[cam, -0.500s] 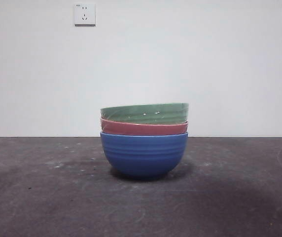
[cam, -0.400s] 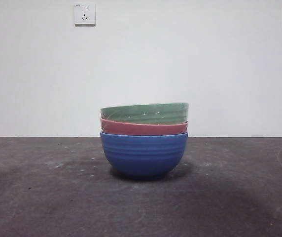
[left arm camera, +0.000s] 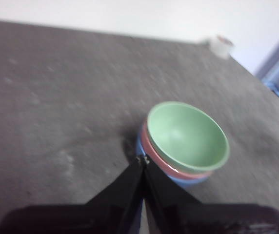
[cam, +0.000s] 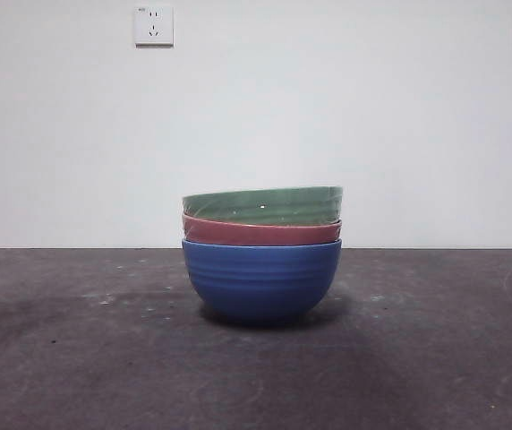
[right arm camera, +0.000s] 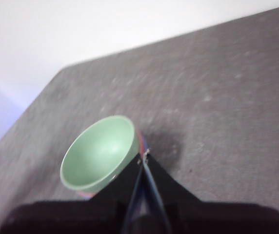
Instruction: Pick up the green bowl on the top,put the green bowl on the left,pick up the red bowl in the middle,put the red bowl on the right
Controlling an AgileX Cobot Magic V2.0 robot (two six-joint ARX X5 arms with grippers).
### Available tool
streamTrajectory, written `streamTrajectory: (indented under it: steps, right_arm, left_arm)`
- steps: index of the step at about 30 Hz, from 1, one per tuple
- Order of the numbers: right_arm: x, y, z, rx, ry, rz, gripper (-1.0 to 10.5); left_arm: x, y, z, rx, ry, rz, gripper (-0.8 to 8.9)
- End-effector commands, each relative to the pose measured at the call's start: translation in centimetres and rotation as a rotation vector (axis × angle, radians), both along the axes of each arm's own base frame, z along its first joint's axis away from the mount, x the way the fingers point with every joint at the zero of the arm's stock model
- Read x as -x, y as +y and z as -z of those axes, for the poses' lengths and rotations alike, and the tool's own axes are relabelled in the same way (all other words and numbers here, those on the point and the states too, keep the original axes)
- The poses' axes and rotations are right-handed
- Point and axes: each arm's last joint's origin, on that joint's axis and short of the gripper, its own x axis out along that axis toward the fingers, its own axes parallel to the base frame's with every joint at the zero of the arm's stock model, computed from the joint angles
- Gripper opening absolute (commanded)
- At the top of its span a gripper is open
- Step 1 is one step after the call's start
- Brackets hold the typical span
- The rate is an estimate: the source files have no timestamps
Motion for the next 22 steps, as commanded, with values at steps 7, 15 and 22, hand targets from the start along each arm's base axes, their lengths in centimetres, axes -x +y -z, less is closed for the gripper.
streamTrajectory:
  steps: [7,15,22]
  right_arm:
    - [-2.2,0.4,0.5,0.055,0.054,-0.131,1.2]
    - [-2.6,0.4,0.7,0.058,0.069,-0.125,2.6]
    - [-2.6,0.4,0.7,0.058,0.068,-0.126,2.5]
  left_arm:
    - [-2.7,-1.3,-2.3,-0.122,0.015,0.175,1.36]
    - [-5.9,-4.9,-3.8,-0.152,0.053,0.328,3.14]
    - [-8.2,-11.3,-3.0,-0.410,0.107,0.555,3.14]
